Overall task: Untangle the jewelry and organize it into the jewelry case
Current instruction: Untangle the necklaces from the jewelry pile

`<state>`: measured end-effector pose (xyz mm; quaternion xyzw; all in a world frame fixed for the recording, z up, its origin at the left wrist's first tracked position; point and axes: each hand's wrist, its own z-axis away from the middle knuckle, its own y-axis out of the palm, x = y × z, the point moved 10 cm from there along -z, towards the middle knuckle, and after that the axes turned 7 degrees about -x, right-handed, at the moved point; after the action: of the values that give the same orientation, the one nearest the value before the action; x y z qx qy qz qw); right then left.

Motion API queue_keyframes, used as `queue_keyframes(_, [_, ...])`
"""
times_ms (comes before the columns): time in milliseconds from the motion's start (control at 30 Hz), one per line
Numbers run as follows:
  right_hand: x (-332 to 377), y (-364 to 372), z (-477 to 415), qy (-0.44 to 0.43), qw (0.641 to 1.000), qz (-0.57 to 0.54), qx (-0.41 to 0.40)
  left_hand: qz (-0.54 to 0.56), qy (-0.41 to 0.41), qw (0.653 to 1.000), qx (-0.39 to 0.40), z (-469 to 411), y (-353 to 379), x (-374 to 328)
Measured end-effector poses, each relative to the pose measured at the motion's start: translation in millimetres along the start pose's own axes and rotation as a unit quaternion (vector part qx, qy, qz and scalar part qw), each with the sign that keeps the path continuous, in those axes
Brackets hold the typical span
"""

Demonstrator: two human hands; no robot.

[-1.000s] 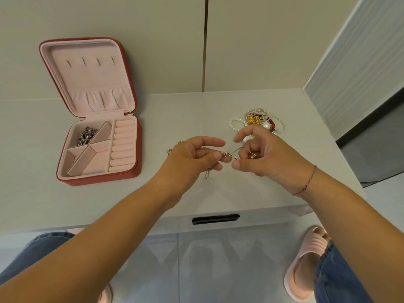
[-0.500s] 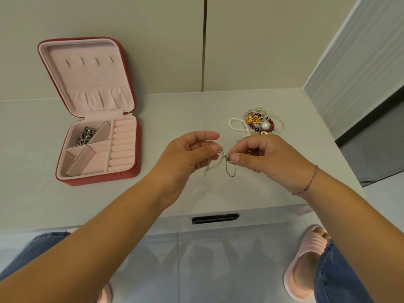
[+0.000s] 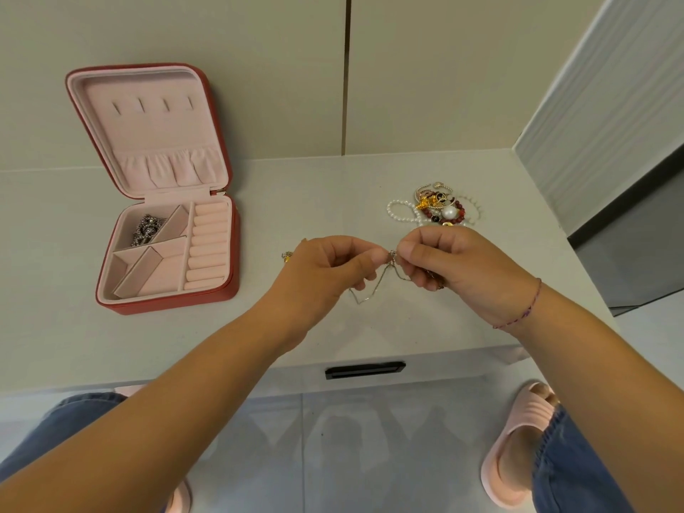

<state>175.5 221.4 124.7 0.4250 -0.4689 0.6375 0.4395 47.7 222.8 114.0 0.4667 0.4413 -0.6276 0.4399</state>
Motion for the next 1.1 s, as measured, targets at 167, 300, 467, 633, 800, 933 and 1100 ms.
queue_keyframes(167, [0.8,-1.2,0.4,-0.003,1.000,-0.004,-0.002,0.002,-0.001,1.000,-0.015,-1.7,-2.7,2.0])
queue_keyframes(300, [0.1,-6.3,-0.6,-0.007,1.000,0.009,-0.020,0.020,-0.010,0.999,-0.035,-5.6,-7.9,5.7])
queue_keyframes(467, [1.5,-3.9,-1.0,-0.025,0.999,0.019,-0.010,0.052,-0.017,0.998,-0.038,-7.8,-8.9,6.1])
queue_keyframes(633, [4.0,-7.6,-0.4,-0.036,0.998,0.036,-0.029,0.076,-0.022,0.996,-0.033,-7.4,-7.4,6.1])
queue_keyframes(800, [1.8,-13.8,-0.9,-0.024,0.997,0.039,-0.056,0.111,-0.034,0.992,-0.047,-7.4,-10.9,7.9])
queue_keyframes(933, [-6.3,-26.7,-3.8,-0.001,0.995,0.041,-0.093,0.124,-0.052,0.987,-0.094,-10.0,-22.4,13.0])
queue_keyframes(1100, [-15.9,-49.5,-5.0,0.038,0.988,-0.040,-0.141,0.054,-0.079,0.986,-0.137,-9.8,-37.0,26.2])
